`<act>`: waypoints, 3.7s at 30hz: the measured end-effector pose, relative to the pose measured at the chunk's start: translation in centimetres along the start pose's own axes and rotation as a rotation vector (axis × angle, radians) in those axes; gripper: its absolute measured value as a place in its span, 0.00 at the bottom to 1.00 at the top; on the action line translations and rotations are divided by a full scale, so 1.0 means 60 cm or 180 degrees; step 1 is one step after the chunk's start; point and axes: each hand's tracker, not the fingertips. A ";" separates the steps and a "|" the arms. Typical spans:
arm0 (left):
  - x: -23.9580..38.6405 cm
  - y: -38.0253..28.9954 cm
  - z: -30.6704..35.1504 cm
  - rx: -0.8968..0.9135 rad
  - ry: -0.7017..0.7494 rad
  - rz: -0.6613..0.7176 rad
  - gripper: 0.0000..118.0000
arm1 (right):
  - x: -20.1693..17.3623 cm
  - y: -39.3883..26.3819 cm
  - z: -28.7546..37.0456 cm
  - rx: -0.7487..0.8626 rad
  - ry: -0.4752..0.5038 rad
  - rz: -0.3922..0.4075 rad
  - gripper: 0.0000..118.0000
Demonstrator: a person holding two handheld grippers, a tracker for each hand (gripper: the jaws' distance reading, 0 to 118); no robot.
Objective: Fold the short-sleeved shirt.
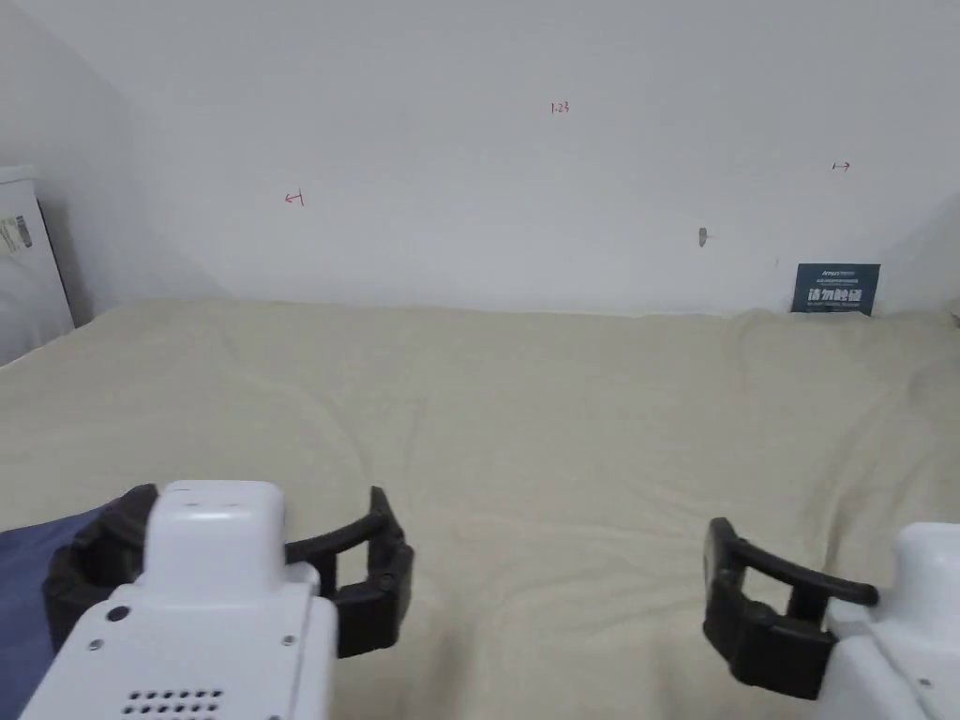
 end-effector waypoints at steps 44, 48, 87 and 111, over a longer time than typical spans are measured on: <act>-0.018 0.003 0.003 -0.0119 -0.0460 0.0385 0.00 | -0.075 -0.003 0.020 0.0125 -0.0078 0.0703 0.00; -0.056 0.001 0.004 -0.0181 -0.0270 0.0414 0.00 | -0.078 -0.004 0.022 0.0082 0.0068 0.0678 0.00; -0.383 -0.268 -0.247 -0.2312 0.0239 0.1024 0.64 | -0.410 -0.135 -0.093 -0.0833 0.1836 0.1019 0.00; -0.375 -0.311 -0.382 -0.3387 -0.0095 0.0702 1.00 | -0.399 -0.145 -0.109 -0.1053 0.1841 0.0967 0.00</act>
